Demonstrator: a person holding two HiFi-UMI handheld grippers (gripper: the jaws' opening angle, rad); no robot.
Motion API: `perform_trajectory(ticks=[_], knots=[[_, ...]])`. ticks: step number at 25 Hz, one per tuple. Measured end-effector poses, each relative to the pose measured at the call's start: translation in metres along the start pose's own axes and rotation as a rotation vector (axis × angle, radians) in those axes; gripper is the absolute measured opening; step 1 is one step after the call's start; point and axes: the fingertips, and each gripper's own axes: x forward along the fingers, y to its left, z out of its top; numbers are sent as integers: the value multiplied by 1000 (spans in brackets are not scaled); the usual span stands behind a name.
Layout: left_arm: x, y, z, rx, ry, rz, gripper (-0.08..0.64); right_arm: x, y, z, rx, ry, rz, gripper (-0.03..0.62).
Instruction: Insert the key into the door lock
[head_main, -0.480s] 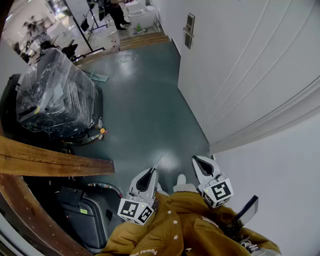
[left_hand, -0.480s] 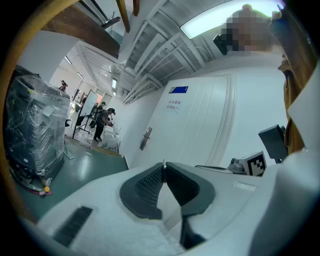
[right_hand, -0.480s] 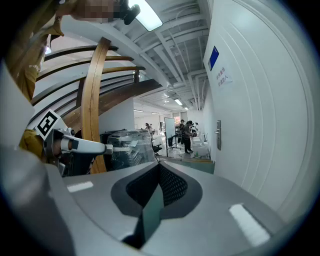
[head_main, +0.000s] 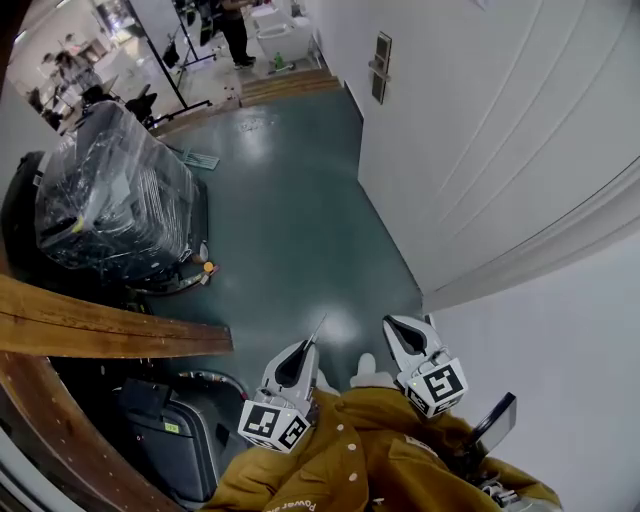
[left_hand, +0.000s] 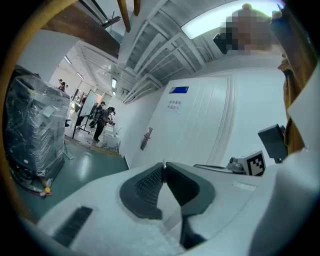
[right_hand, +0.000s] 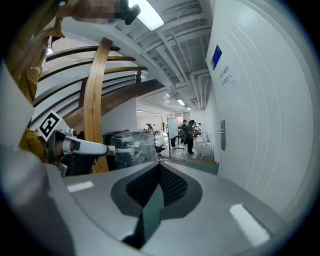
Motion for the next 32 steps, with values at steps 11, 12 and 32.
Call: perform_trajectory(ticks=[11, 12, 32], knots=[[-53, 61, 12, -44, -28, 50, 26, 45, 53, 1, 59, -14, 23, 8], [-57, 68, 13, -44, -30, 49, 26, 51, 57, 1, 53, -14, 19, 8], [138, 170, 81, -58, 27, 23, 26, 201, -108, 38, 102, -24, -79, 8]])
